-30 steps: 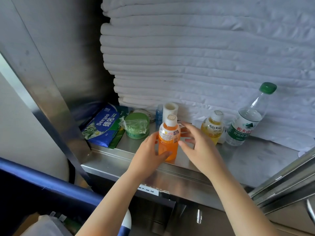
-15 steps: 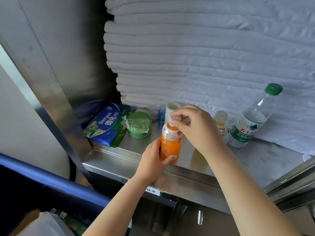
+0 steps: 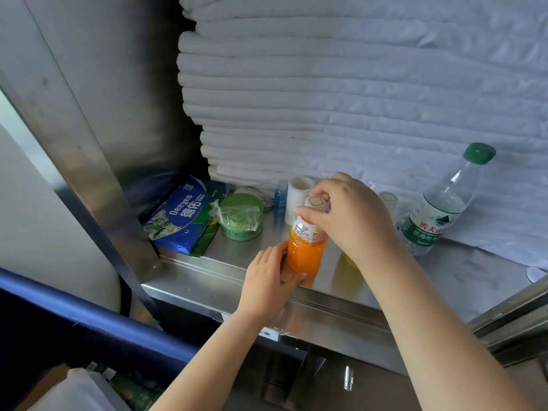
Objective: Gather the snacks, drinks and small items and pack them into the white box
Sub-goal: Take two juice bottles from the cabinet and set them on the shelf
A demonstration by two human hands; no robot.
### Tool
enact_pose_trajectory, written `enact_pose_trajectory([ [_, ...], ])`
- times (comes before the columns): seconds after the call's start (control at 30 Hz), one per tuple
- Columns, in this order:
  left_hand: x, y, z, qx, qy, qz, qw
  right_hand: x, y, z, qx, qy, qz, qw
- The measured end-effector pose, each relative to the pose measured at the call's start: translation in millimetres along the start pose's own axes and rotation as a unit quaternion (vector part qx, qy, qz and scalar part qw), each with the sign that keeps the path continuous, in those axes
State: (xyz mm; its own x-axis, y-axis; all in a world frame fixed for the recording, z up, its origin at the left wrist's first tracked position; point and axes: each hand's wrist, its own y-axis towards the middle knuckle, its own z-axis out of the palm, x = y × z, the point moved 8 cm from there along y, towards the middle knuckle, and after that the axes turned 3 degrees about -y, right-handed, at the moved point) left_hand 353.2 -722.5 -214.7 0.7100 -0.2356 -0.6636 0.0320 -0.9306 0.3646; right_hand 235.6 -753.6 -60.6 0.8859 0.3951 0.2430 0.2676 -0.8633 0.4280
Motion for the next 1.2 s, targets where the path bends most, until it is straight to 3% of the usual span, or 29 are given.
enact_pose_trajectory([
  [0.17,2,1,0,-0.003,-0.013,-0.001,1.000,-1,1,8,0.025,0.022,0.005,0.999],
  [0.37,0,0,2,-0.005,0.021,0.005,1.000,-4,1,13,0.137,0.083,-0.003,0.987],
  [0.47,0,0,2,-0.002,0.021,0.002,1.000,-3,-2,10,0.115,0.079,-0.004,0.990],
  [0.6,1,0,3,-0.001,0.020,-0.001,1.000,-4,-1,-5,0.020,0.046,0.012,0.999],
  [1.2,1,-3,5,0.007,0.061,0.008,0.998,-6,2,4,0.094,0.062,-0.030,0.993],
])
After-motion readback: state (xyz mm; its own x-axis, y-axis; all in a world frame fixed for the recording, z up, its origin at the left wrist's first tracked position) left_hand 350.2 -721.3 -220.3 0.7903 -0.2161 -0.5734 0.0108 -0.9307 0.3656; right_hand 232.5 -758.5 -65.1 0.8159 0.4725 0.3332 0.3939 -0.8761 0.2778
